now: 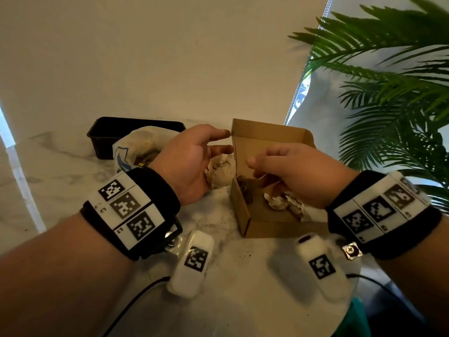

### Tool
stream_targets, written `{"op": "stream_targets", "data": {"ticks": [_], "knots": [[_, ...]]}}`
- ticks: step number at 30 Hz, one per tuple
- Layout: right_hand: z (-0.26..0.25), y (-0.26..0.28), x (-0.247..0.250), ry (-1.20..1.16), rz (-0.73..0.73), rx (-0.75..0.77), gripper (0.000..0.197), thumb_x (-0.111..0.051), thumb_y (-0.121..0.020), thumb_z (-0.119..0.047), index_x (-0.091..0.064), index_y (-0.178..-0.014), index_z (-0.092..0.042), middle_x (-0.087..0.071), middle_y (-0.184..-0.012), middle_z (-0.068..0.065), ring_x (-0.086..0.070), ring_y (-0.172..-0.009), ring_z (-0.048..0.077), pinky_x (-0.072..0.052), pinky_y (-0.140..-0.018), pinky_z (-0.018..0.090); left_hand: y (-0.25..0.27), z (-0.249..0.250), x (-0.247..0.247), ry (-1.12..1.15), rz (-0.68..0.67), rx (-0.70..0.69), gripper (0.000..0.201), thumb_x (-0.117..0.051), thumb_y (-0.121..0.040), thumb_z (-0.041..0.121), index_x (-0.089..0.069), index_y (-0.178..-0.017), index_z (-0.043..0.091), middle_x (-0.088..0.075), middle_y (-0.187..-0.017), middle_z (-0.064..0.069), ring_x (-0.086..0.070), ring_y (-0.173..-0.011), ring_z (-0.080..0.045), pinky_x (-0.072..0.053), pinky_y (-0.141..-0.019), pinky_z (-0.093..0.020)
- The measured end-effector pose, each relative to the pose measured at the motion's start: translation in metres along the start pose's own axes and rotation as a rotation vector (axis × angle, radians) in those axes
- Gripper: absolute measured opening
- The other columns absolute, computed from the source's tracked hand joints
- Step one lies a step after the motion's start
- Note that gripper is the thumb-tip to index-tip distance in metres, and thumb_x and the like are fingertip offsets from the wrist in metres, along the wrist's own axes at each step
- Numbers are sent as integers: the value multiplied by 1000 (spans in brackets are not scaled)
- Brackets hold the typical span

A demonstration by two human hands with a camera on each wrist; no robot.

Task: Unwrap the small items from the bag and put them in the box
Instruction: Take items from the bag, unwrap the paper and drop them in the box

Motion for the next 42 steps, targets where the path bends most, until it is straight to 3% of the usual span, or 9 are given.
{"op": "stream_targets", "data": {"ticks": [3,8,11,14,19,22,33,38,42], "knots": [[2,-2,-31,-284,-98,-61,22,-76,-84,-41,-75,-91,-21,-75,-93,7,-69,-79,23,-53,-63,34,1,2,-3,0,-35,-33,42,-47,-99,24,-57,-136,8,-56,-98,-8,-59,-64,-18,-49,-49,-24],[0,-10,-33,-365,83,54,3,-73,-83,-25,-73,-80,-22,-74,-94,17,-66,-82,33,-53,-70,43,3,1,-6,-180,-57,-49,10,-54,-97,12,-55,-107,10,-61,-93,-12,-64,-73,-22,-54,-54,-28],[-3,-10,-23,-392,155,78,17,-73,-83,-27,-69,-89,-11,-73,-98,21,-70,-95,42,-58,-85,59,-3,-5,3,-277,6,-40,32,-69,-94,16,-54,-122,15,-70,-109,-15,-72,-95,-27,-58,-65,-35],[-1,-10,-18,-473,171,53,10,-75,-84,-21,-66,-84,-14,-71,-101,25,-68,-100,47,-54,-87,66,-4,-4,3,-246,16,-52,14,-65,-97,12,-61,-110,10,-72,-92,-10,-71,-77,-19,-56,-57,-29],[7,-8,-21,-698,108,-35,6,-60,-98,-15,-57,-102,-12,-68,-108,19,-70,-88,34,-60,-65,42,-7,-2,9,-194,98,-86,4,-63,-98,10,-64,-98,13,-71,-86,-8,-70,-72,-18,-56,-54,-30],[11,-3,-26,-741,51,-22,35,-70,-88,-8,-56,-120,-16,-66,-121,17,-70,-99,38,-58,-65,38,-5,-2,6,-141,94,-91,5,-61,-99,7,-62,-97,11,-71,-82,-9,-71,-63,-18,-56,-51,-30],[21,3,65,-273,125,-26,31,-54,-90,16,-63,-104,-11,-66,-100,16,-67,-80,28,-57,-68,40,-1,-19,5,-594,-38,74,19,-73,-91,29,-71,-110,27,-74,-102,2,-66,-90,-17,-53,-67,-33],[49,-2,103,110,-50,-151,32,-52,-89,17,-67,-102,-8,-69,-87,9,-64,-68,17,-52,-58,29,7,-42,1,-799,-178,367,29,-69,-94,34,-65,-123,35,-62,-125,0,-63,-108,-27,-56,-68,-36],[68,-8,102,291,-217,-263,30,-53,-90,15,-69,-102,-7,-71,-90,11,-63,-65,14,-51,-56,26,6,-50,-1,-823,-179,382,28,-66,-97,24,-64,-123,33,-63,-125,-3,-63,-109,-26,-57,-66,-33]]}}
Point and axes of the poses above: each hand's wrist, its own y-axis away from the middle knuckle, its own x-axis out of the back of the hand, z = x × y, the point moved 6 cm from there along -y, towards the middle knuckle
